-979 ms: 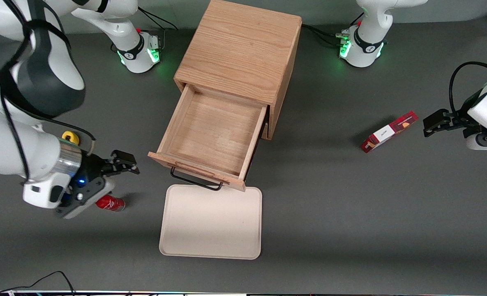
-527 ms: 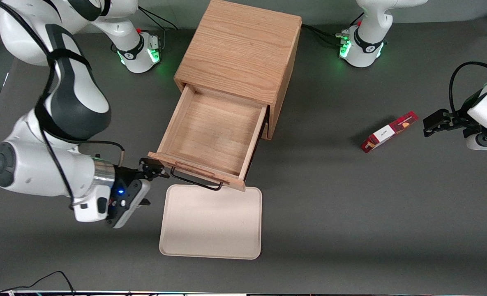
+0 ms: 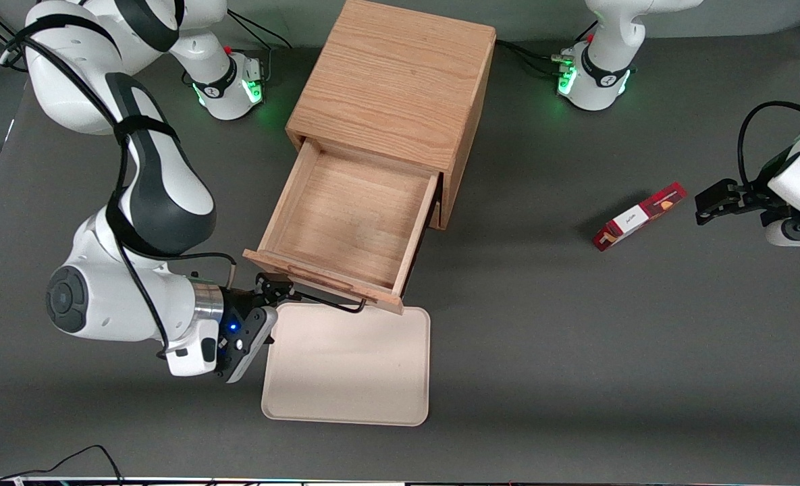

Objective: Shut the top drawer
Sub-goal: 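Position the right gripper against the open drawer's front panel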

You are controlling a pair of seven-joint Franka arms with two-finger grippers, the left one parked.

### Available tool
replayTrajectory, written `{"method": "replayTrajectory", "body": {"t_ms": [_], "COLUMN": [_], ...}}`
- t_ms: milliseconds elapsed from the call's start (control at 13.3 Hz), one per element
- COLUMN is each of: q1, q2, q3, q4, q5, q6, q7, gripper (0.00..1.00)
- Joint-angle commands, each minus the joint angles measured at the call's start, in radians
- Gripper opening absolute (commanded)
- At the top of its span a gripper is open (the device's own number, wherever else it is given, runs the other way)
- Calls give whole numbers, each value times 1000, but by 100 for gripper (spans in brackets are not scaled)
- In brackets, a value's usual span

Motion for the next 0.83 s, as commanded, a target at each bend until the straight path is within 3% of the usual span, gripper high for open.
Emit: {"method": "replayTrajectory", "body": {"t_ms": [0,753], "q1": [36,43], "q2": [29,27], "q3": [-3,-9], "q4": [39,-33], "q5": [15,6], "q6": [4,16], "q7": [-13,-35], "gripper": [100,100]}}
